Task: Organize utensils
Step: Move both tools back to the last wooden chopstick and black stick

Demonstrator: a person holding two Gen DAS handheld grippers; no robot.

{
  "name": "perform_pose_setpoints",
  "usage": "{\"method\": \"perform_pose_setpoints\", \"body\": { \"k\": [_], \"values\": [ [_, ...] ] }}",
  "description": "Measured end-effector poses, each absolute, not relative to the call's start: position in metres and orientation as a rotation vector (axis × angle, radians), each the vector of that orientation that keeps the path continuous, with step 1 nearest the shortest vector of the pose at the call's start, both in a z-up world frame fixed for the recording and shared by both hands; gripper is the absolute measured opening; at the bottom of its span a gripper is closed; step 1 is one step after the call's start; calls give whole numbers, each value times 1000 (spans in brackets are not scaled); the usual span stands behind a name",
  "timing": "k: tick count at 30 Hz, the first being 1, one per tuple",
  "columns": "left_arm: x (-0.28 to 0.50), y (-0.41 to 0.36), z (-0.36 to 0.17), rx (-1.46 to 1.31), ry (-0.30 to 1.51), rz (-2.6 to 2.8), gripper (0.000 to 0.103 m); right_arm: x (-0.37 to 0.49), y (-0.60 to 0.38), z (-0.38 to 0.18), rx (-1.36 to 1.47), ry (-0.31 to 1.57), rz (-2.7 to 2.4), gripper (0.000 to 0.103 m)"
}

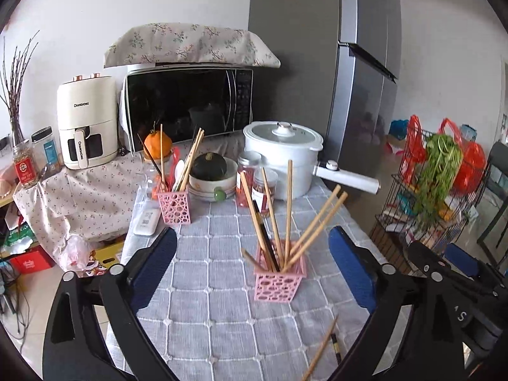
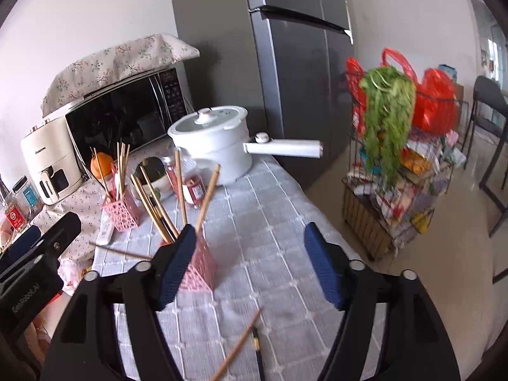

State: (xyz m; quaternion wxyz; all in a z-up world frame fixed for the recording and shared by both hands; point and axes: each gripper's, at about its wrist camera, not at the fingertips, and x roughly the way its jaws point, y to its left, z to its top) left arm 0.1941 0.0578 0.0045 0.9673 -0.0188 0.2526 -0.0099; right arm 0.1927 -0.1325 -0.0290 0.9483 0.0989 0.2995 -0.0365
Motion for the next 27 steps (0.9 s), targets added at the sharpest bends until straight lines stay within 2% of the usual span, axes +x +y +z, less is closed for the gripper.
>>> {"method": "perform_pose_setpoints", "body": {
  "k": [3,5,7,15,23,27],
  "values": [
    [188,52,-4,-8,529,-29,96,179,-139,-39,224,625,-98,81],
    [185,48,-9,16,542,-37,96,172,-144,-45,238,631,-123,90],
    [182,43,-14,39,555,-45,96,166,-149,-49,255,634,-148,94],
    [179,22,-34,106,625,-109,96,142,-177,-75,318,706,-190,95],
    [230,-38,-122,176,1068,-333,96,113,-228,-136,412,894,-249,95],
    [256,-58,-159,152,1200,-361,96,104,-249,-161,464,974,-265,95]
  ]
}}
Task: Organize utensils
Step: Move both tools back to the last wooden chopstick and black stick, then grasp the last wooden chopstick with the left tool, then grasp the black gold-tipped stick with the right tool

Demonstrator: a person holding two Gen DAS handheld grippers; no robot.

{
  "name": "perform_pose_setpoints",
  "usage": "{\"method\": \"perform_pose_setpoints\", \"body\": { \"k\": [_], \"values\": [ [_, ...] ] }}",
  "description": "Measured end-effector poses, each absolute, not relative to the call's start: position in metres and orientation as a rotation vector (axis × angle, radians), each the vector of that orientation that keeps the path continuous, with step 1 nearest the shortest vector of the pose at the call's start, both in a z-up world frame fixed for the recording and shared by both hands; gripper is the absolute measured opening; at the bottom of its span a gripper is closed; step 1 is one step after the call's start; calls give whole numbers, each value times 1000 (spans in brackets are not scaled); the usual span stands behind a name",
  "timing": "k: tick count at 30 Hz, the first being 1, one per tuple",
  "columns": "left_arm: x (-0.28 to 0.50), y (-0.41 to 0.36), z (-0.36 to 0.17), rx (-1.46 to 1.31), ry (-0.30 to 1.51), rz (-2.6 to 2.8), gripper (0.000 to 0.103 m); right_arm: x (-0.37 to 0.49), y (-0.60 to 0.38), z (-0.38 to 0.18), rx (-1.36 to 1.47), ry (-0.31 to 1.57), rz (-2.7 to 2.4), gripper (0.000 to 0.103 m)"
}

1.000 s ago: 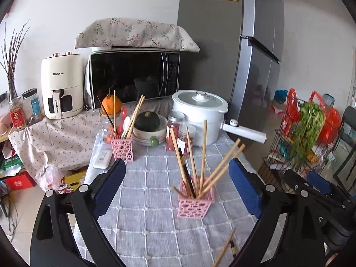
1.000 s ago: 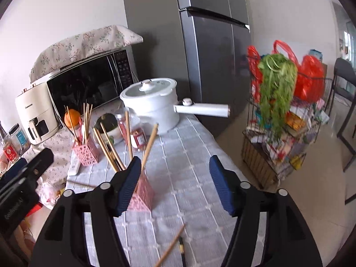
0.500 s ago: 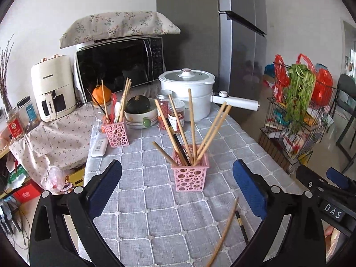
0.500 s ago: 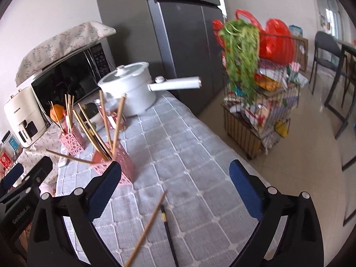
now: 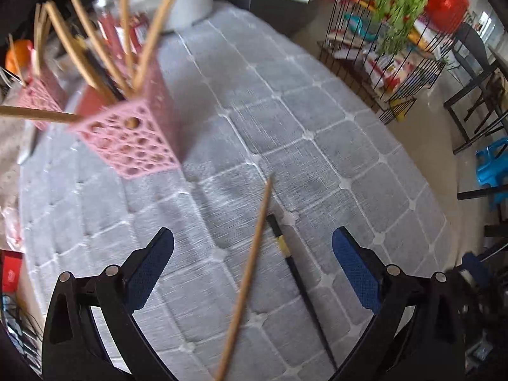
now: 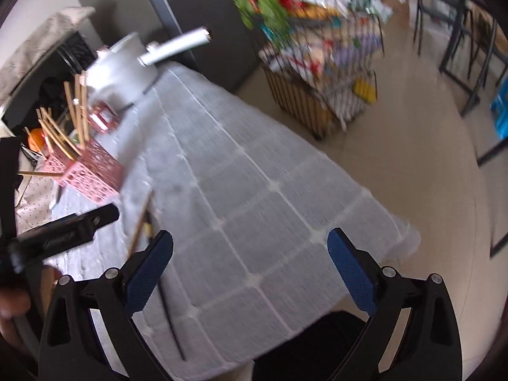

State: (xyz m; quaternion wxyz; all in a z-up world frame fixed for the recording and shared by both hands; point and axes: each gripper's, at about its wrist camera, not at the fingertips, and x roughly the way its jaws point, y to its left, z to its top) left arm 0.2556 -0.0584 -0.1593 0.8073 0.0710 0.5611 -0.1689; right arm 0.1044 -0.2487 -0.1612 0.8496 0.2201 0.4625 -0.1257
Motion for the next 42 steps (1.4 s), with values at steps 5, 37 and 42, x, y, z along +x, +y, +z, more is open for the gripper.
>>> {"method": "perform_pose_setpoints", "body": {
  "k": [5,37,42],
  "values": [
    [280,-73,-186,110,1266,-369,83,100,-256,-169,453,1000,-254,95],
    [188,26,-54,144,799,-274,5,228,-111,-221,25,1291,-8,39],
    [173,37,-39,158,742,-251,4,232,-106,-215,24,1289,-36,9]
  ]
}}
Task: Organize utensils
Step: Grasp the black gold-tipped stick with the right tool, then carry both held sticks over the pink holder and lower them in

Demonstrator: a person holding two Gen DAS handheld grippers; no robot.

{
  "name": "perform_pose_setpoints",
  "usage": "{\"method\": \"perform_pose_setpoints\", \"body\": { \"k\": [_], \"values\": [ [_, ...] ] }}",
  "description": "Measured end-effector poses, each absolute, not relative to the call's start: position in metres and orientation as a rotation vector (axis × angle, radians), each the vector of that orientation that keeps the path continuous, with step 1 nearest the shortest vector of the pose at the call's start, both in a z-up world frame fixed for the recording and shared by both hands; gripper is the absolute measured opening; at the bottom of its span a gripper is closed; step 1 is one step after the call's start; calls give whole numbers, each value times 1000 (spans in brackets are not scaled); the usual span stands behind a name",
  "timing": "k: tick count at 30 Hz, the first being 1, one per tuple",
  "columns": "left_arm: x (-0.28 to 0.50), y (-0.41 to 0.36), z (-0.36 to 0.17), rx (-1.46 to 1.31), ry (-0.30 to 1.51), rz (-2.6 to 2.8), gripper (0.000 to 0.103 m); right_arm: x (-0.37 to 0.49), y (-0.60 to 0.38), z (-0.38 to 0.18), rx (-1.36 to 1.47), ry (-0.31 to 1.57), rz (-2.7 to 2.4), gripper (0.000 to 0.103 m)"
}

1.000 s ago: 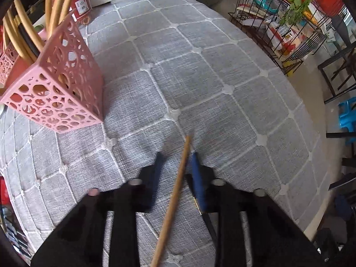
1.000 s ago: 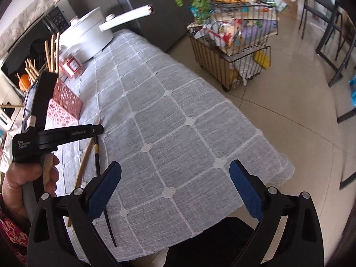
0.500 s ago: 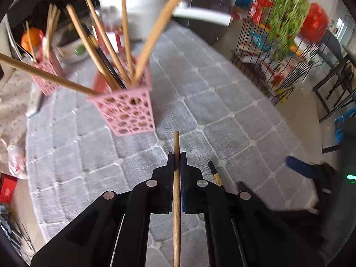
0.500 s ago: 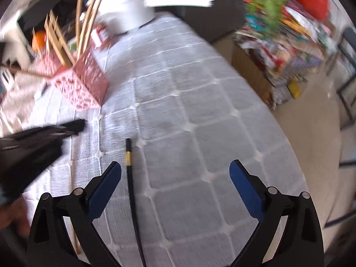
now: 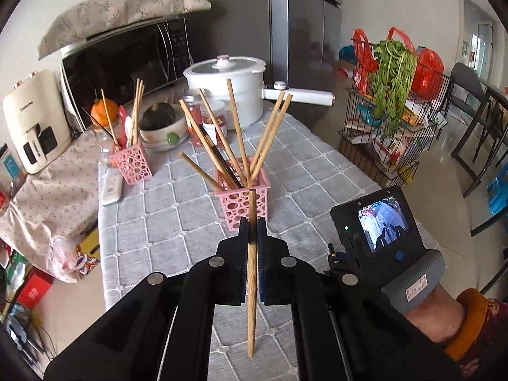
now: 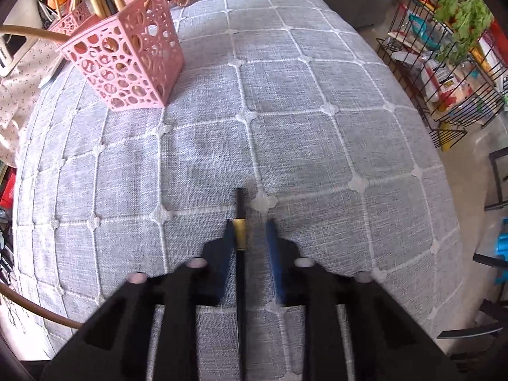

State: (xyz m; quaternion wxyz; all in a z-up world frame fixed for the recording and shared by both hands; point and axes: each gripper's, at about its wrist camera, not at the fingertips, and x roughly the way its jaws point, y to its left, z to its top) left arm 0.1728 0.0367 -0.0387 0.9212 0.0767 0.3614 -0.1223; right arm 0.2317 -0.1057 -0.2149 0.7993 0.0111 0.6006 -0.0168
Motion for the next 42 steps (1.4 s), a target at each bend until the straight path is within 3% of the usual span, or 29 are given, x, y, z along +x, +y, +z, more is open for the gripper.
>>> {"method": "perform_pose_setpoints", "body": {
  "k": [6,15,28,42],
  "values": [
    [162,47,-29,149,712,-241,4,220,-120,-193,147,1200,-22,7],
    [149,47,-16,150,669,-243,4,171,-126,-104,178,948,65,7],
    [146,36,11,129,601,-258,4,151,-143,-29,186,795,117,7],
    [201,25,95,48,450,-248,4,173,-169,28,282,663,145,7]
  ]
}}
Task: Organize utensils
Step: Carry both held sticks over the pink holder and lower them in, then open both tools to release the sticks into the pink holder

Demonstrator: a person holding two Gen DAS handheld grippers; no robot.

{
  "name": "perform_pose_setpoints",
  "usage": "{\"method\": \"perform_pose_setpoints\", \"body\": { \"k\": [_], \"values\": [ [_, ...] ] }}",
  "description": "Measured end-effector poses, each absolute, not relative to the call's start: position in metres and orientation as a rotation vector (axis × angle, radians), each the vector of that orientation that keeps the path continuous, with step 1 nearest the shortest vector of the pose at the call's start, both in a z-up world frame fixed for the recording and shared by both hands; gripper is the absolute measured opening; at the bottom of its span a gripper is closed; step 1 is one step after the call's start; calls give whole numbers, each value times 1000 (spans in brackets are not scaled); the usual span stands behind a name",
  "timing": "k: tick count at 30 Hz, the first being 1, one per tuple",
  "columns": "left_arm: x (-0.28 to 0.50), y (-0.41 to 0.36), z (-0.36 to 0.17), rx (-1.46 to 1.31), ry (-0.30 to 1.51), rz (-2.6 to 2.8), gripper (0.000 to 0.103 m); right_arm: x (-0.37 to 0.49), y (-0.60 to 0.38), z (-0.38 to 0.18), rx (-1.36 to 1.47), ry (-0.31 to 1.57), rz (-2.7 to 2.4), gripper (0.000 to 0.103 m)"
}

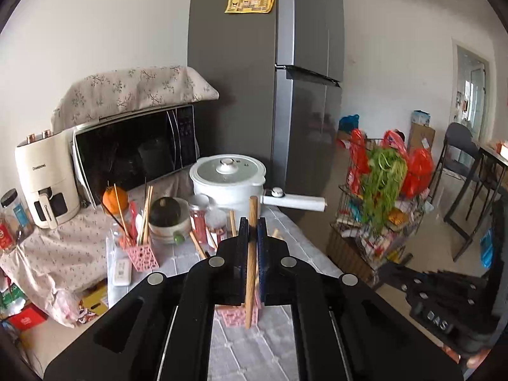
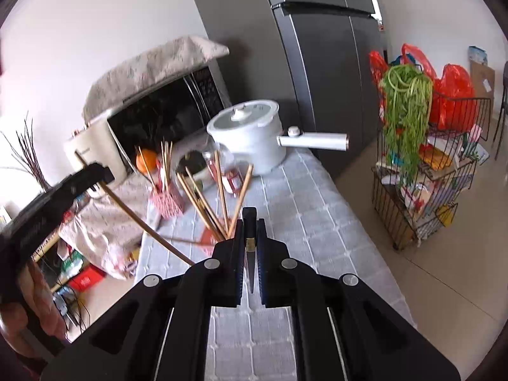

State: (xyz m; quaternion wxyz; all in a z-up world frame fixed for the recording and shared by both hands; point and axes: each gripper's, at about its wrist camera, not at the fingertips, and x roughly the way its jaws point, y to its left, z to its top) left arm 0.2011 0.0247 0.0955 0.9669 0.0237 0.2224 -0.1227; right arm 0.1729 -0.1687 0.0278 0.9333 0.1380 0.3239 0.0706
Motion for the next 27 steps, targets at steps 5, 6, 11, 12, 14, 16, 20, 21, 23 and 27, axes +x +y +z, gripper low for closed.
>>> {"method": "perform_pose_setpoints", "body": {
  "k": [5,6,11,12,14,16,20,21,23,27],
  "values": [
    [236,20,88,59,464,-195,4,192,-175,32,308,644,150,7],
    [243,21,85,59,472,-187,4,194,-175,31,309,644,151,7],
    [273,29,64,25,505,-146,4,209,-174,24,311,660,156,7],
    [277,30,60,19,511,-141,4,211,-175,22,311,664,156,7],
    [285,32,52,16,522,-132,5,216,-174,19,310,672,155,7],
    [294,36,43,-4,555,-126,7,220,-173,16,313,676,154,7],
    [292,57,35,-89,580,-112,38,225,-168,16,319,677,168,7],
    [287,62,38,-101,567,-102,38,227,-165,19,316,672,174,7],
    [276,72,43,-125,540,-93,39,228,-160,24,317,659,183,7],
    [260,86,53,-132,504,-59,43,236,-145,37,323,625,205,7]
  ]
}}
